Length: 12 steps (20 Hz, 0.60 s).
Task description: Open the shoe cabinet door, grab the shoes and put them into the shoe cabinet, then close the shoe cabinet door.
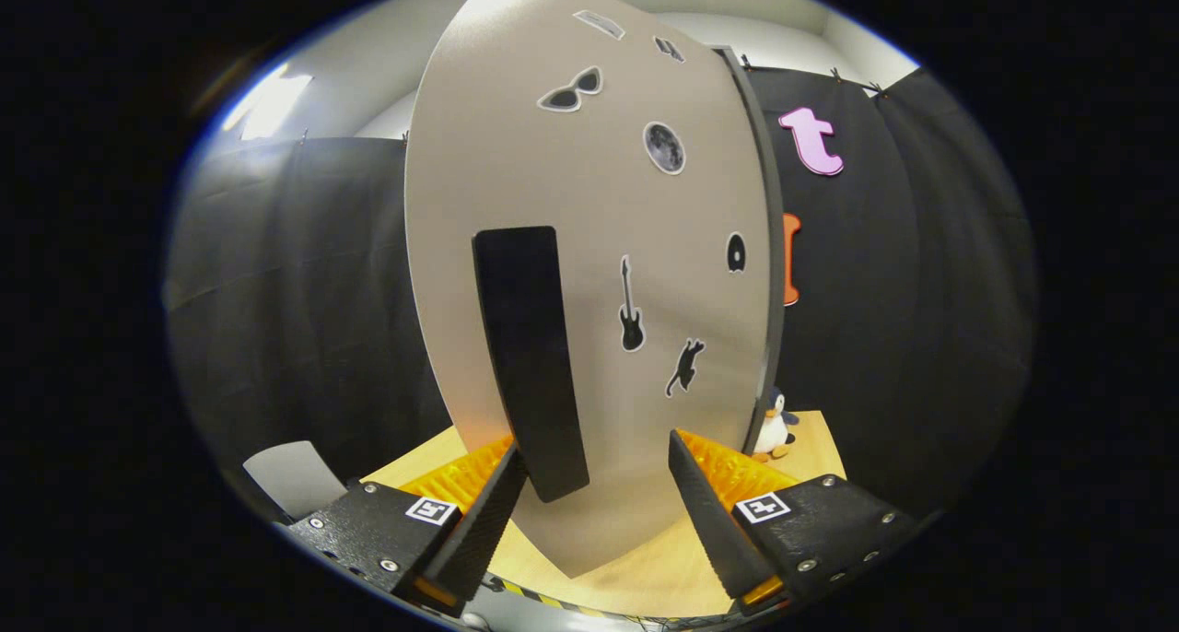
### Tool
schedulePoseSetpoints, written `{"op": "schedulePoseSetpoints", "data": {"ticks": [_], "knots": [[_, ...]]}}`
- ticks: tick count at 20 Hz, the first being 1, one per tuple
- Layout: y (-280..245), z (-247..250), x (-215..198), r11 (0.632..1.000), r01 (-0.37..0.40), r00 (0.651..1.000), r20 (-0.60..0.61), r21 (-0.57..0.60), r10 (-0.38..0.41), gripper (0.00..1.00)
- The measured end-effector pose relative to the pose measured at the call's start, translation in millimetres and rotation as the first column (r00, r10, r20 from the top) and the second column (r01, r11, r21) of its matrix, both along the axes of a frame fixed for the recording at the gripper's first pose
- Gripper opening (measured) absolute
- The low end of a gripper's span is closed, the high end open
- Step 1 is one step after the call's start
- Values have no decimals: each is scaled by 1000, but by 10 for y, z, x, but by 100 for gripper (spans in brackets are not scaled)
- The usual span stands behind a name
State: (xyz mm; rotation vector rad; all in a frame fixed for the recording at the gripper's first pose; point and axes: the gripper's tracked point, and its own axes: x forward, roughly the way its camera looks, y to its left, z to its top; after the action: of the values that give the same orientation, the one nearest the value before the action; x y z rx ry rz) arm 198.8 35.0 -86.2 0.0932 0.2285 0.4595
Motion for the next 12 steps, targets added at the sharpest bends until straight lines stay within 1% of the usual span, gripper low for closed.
{"op": "schedulePoseSetpoints", "data": {"ticks": [4,6,12], "knots": [[382,23,242,999,-19,1000,19,-26,20,95],[608,23,294,999,-26,999,29,-27,26,95],[843,79,441,998,-5,998,63,-65,9,96]]}}
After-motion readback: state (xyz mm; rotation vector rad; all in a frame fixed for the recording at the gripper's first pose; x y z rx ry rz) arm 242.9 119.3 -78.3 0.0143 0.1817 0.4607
